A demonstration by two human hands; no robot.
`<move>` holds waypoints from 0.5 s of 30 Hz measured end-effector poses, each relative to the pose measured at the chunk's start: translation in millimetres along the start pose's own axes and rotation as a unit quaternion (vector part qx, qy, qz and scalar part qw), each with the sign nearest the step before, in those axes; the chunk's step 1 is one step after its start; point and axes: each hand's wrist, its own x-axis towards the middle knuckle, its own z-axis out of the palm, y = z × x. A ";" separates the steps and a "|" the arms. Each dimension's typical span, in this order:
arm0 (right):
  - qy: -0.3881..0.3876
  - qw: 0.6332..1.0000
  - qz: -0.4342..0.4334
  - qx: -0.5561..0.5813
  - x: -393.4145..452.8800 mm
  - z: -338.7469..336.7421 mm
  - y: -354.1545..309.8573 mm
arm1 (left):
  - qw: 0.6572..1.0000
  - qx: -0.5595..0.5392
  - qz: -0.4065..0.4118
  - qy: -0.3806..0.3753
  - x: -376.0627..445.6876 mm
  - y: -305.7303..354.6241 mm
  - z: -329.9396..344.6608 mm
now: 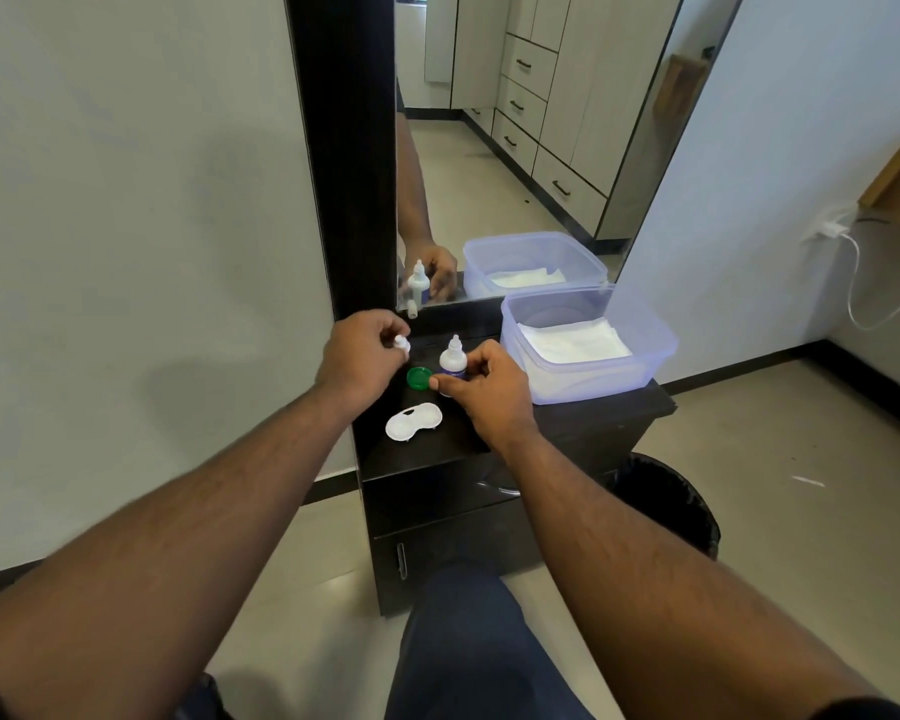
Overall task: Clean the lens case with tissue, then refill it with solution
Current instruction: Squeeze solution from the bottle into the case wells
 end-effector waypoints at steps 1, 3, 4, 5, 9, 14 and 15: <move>0.003 1.000 -0.003 -0.003 -0.4 0.4 -0.2 | 1.000 0.018 -0.008 -0.018 0.8 -4.5 -0.3; 0.007 1.000 -0.008 -0.004 -1.1 0.6 0.0 | 0.998 0.046 -0.017 -0.044 4.5 -7.9 -1.5; 0.006 1.000 -0.008 -0.004 -1.5 0.7 0.2 | 0.996 0.066 -0.020 -0.050 6.9 -9.2 -1.9; 0.005 1.000 -0.008 -0.004 -1.6 0.6 0.3 | 0.995 0.086 -0.023 -0.053 9.3 -11.0 -1.8; 0.008 1.000 -0.011 -0.006 -1.4 0.7 1.4 | 0.990 0.118 -0.031 -0.068 12.0 -17.6 2.1; 0.012 0.999 -0.027 0.013 -2.7 1.0 1.5 | 0.991 0.116 -0.021 -0.058 11.0 -17.2 8.0; 0.014 0.999 -0.029 0.015 -2.8 0.9 1.6 | 0.992 0.111 -0.023 -0.061 11.2 -16.9 7.8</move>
